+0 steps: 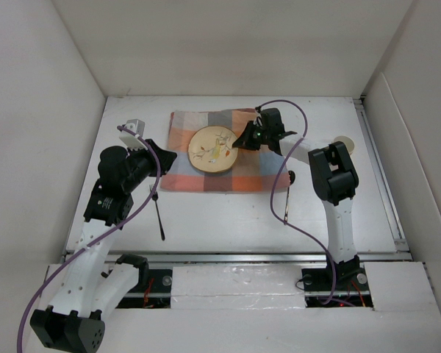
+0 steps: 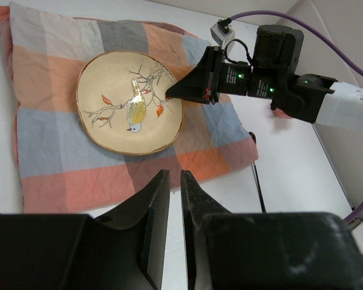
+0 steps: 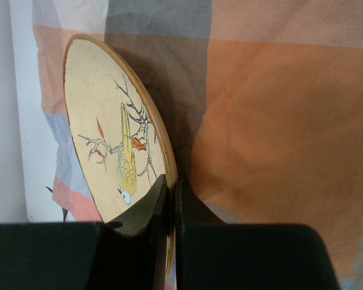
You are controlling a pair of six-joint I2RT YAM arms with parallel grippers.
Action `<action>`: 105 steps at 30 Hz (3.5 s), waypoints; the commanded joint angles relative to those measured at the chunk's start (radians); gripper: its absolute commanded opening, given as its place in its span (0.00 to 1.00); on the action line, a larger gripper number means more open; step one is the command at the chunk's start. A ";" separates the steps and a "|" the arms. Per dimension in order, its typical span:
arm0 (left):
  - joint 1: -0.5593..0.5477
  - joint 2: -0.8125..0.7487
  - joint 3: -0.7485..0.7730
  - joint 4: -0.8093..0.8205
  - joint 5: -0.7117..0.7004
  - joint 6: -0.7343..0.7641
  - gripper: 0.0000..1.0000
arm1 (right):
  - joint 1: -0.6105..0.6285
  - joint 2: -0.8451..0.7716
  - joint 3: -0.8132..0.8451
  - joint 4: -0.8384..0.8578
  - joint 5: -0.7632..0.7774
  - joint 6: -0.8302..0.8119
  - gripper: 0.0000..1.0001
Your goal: Set the dinner table for one person
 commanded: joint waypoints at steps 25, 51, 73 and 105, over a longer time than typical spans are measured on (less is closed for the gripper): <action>-0.003 0.158 0.085 -0.247 -0.363 0.009 0.23 | 0.017 -0.323 -0.044 -0.101 0.278 -0.142 0.74; 0.121 0.572 -0.035 -0.493 -0.346 -0.172 0.40 | -0.072 -1.064 -0.701 0.132 0.289 -0.137 0.72; 0.121 0.734 -0.053 -0.398 -0.418 -0.211 0.00 | -0.173 -1.138 -0.750 0.160 0.211 -0.120 0.72; -0.144 1.062 0.822 -0.412 -0.532 0.120 0.00 | -0.178 -1.009 -0.757 0.221 0.133 -0.122 0.72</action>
